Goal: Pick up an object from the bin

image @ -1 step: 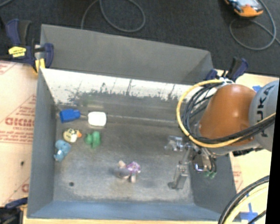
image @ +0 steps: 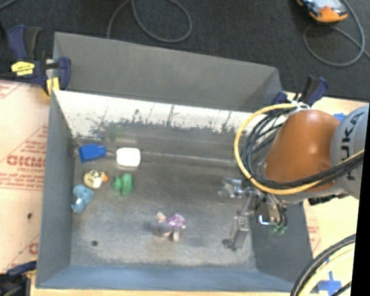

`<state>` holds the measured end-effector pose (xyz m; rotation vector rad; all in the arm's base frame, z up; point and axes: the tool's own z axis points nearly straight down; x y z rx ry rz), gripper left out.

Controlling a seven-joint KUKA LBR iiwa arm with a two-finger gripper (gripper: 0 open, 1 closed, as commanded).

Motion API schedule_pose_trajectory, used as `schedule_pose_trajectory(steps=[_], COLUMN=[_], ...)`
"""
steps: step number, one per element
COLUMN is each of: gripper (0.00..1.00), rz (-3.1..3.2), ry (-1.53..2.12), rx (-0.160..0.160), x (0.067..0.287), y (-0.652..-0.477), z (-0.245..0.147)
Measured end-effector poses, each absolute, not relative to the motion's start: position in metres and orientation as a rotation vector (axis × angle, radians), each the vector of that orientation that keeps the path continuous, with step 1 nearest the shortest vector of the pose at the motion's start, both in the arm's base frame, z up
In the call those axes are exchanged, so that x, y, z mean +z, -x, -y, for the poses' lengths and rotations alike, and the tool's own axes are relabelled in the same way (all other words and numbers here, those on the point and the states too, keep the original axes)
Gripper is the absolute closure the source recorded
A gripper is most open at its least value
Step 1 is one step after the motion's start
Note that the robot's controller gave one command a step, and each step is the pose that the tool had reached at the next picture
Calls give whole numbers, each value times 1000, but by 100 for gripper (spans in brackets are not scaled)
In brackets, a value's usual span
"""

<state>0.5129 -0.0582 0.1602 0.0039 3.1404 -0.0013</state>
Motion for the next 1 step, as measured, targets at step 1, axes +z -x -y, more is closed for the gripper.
schedule_pose_trajectory(steps=[1], gripper=[0], rz=[-3134], ry=[-104], rx=[-2], x=[141], y=[-536], z=[35])
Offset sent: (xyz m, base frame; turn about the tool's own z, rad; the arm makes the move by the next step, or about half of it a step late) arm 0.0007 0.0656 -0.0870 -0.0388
